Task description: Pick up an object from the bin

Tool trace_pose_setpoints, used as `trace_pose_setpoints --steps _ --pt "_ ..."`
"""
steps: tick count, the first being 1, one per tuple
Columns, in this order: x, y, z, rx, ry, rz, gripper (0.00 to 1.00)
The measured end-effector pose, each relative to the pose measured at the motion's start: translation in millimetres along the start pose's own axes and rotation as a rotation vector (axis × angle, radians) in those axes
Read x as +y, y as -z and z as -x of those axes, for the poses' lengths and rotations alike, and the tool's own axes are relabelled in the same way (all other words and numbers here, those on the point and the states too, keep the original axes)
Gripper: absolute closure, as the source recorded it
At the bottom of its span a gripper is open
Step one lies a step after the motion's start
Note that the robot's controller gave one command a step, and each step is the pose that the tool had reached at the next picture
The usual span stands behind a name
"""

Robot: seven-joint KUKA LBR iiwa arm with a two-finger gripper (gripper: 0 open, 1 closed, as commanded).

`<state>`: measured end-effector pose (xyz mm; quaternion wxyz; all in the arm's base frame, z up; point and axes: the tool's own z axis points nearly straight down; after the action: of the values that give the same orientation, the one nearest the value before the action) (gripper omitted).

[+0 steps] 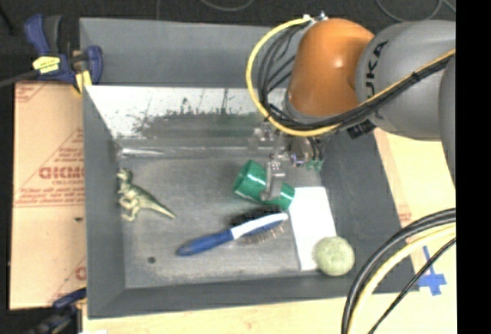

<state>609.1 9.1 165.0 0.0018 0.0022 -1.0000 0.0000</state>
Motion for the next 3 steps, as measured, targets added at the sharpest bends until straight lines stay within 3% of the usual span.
trace_pose_setpoints --steps 1,2,3 --pt "0 5 1.4 -0.008 0.000 0.000 0.00" --pt "-27 -65 7.4 -0.012 -0.087 0.001 0.00" --pt "-30 -65 5.6 -0.004 -0.177 0.001 0.00"
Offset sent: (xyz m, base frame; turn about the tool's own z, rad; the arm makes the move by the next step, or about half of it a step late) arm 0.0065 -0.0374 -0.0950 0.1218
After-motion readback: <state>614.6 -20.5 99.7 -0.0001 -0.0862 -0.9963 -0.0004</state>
